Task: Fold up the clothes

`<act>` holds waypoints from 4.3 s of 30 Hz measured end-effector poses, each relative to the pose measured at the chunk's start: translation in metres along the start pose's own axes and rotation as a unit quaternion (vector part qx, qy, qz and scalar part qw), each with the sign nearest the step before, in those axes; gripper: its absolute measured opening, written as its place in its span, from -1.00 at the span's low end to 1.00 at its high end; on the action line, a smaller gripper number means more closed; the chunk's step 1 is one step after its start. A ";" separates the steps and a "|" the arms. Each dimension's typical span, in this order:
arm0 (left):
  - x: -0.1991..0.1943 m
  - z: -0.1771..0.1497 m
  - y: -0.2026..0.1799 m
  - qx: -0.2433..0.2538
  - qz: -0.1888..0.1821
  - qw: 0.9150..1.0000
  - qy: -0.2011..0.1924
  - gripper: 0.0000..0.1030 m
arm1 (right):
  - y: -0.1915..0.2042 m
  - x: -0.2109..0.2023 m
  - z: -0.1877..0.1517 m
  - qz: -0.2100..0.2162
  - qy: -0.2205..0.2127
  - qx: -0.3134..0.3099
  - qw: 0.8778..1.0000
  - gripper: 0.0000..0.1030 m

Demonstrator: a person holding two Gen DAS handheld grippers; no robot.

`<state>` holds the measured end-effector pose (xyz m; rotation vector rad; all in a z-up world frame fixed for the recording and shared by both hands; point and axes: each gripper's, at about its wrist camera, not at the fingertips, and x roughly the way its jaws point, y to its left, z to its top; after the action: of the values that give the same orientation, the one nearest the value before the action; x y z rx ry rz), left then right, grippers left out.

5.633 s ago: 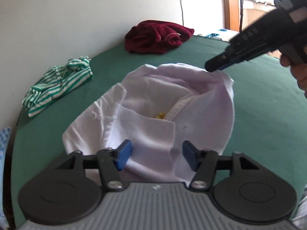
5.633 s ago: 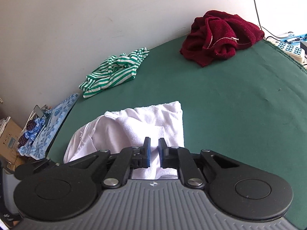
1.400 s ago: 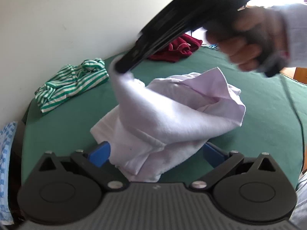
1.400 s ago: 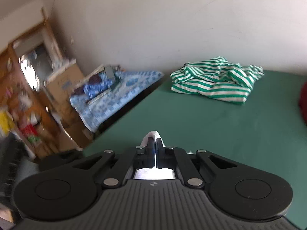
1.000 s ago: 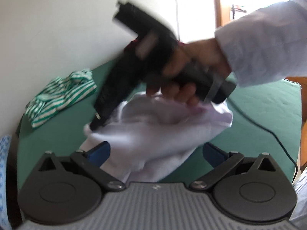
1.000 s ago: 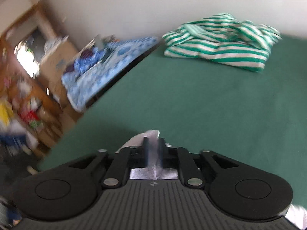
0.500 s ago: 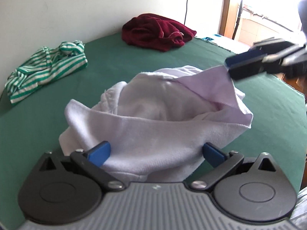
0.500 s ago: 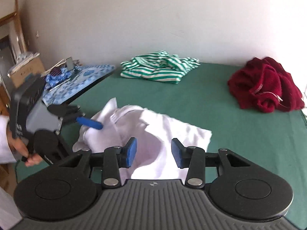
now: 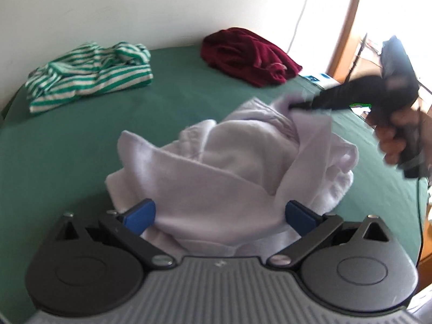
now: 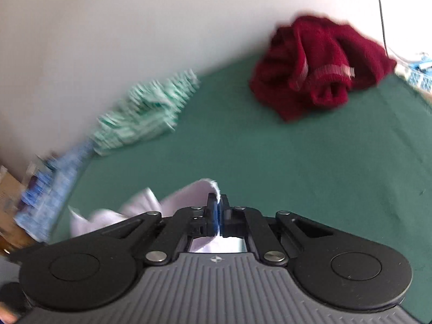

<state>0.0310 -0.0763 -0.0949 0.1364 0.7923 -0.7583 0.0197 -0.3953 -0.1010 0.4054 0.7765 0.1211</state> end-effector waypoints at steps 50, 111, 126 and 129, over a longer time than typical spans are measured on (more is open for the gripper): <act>0.047 0.088 -0.020 0.318 -0.175 0.905 0.224 0.36 | 0.106 -0.054 -0.037 0.144 0.097 -0.408 0.896 -0.61; -0.010 0.018 0.017 0.071 0.004 0.997 0.026 0.47 | 0.050 -0.057 -0.028 0.011 -0.045 -0.113 0.993 -0.24; -0.005 -0.016 -0.002 0.062 -0.016 0.997 0.036 0.83 | 0.026 -0.057 -0.050 -0.021 -0.017 0.009 1.000 -0.85; -0.021 -0.009 0.001 0.049 -0.019 0.998 0.024 0.76 | 0.040 -0.073 -0.045 -0.027 -0.063 -0.027 0.997 -0.44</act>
<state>0.0166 -0.0599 -0.0874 0.2283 0.8052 -0.8336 -0.0627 -0.3634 -0.0660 0.3379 0.6580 0.0644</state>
